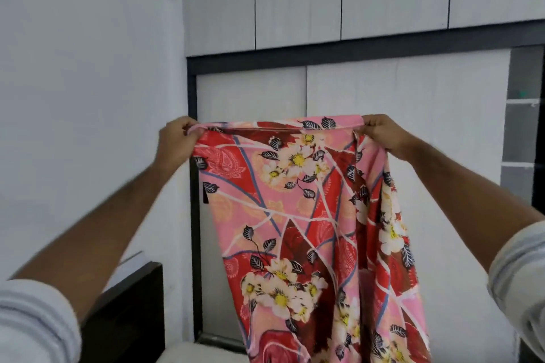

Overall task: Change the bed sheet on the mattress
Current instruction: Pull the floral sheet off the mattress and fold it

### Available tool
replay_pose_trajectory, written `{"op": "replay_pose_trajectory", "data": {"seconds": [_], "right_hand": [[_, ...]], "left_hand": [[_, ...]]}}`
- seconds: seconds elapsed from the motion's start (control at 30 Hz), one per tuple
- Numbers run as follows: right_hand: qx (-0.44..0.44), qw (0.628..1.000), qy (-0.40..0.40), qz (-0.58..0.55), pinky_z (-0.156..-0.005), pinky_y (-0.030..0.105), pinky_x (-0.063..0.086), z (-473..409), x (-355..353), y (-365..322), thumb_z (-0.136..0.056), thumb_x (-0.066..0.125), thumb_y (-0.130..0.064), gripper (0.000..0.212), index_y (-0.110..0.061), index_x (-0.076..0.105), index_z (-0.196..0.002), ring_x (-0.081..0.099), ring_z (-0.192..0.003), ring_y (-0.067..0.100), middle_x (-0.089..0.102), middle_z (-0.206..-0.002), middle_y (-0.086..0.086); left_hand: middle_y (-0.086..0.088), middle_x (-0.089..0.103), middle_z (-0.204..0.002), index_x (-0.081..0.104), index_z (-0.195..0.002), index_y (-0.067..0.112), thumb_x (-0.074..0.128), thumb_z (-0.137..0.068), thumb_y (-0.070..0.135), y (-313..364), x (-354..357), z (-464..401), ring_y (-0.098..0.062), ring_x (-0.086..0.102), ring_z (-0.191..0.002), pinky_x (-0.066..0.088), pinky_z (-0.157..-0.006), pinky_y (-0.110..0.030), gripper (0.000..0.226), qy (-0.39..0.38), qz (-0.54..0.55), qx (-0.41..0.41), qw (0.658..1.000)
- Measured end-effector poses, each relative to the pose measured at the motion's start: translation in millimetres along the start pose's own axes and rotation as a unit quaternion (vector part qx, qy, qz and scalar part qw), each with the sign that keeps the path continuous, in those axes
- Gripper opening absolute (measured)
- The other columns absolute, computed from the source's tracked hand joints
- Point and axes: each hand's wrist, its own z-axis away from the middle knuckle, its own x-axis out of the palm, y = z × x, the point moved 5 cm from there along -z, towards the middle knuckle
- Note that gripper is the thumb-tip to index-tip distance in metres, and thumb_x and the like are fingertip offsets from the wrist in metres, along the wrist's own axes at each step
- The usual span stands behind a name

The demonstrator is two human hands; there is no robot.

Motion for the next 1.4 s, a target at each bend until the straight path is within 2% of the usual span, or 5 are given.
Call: {"op": "replay_pose_trajectory", "data": {"seconds": [0.43, 0.83, 0.97, 1.17, 1.4], "right_hand": [[-0.032, 0.994, -0.081, -0.061, -0.064, 0.032, 0.063, 99, 20, -190, -0.1, 0.055, -0.014, 0.019, -0.004, 0.069, -0.107, 0.074, -0.077, 0.026, 0.076, -0.094, 0.013], [0.044, 0.953, -0.277, -0.117, -0.045, 0.017, 0.05, 121, 49, -246, -0.051, 0.098, -0.028, 0.045, -0.009, 0.08, -0.087, 0.056, -0.049, 0.002, 0.06, -0.059, -0.004], [0.079, 0.934, -0.314, -0.151, -0.04, 0.015, 0.047, 101, 72, -203, -0.053, 0.097, -0.023, 0.057, 0.001, 0.072, -0.097, 0.053, -0.045, 0.002, 0.057, -0.057, -0.003], [0.168, 0.961, -0.221, 0.001, -0.064, 0.028, 0.056, 59, 133, -10, -0.098, 0.06, -0.015, 0.015, -0.002, 0.065, -0.093, 0.068, -0.068, 0.013, 0.072, -0.081, 0.004], [0.278, 0.945, 0.149, 0.093, -0.092, 0.032, 0.049, 56, 157, 225, -0.094, 0.058, -0.013, 0.021, 0.0, 0.076, -0.096, 0.067, -0.106, 0.031, 0.075, -0.101, 0.018]], "left_hand": [[-0.003, 0.062, -0.076, 0.06, -0.072, 0.018, 0.075, -0.089, 0.044, 55, -166, 21, -0.006, 0.057, -0.068, 0.049, -0.067, -0.029, 0.034, 0.147, 0.348, -0.002, 0.926], [-0.003, 0.075, -0.081, 0.073, -0.081, 0.021, 0.074, -0.078, 0.06, 71, -231, 2, -0.018, 0.072, -0.075, 0.061, -0.063, -0.026, 0.039, -0.212, 0.32, -0.03, 0.923], [-0.004, 0.076, -0.076, 0.078, -0.077, 0.019, 0.099, -0.034, 0.058, 42, -215, 16, -0.014, 0.073, -0.066, 0.06, -0.06, -0.027, 0.062, -0.264, 0.315, -0.042, 0.911], [-0.008, 0.078, -0.086, 0.079, -0.085, 0.021, 0.086, -0.076, 0.036, -68, -117, 30, -0.014, 0.073, -0.063, 0.06, -0.061, -0.026, 0.019, -0.07, 0.179, -0.175, 0.966], [-0.007, 0.071, -0.088, 0.075, -0.093, 0.009, 0.077, -0.086, 0.046, -189, 2, 94, -0.022, 0.066, -0.083, 0.051, -0.081, -0.033, 0.038, -0.051, -0.086, -0.191, 0.976]]}}
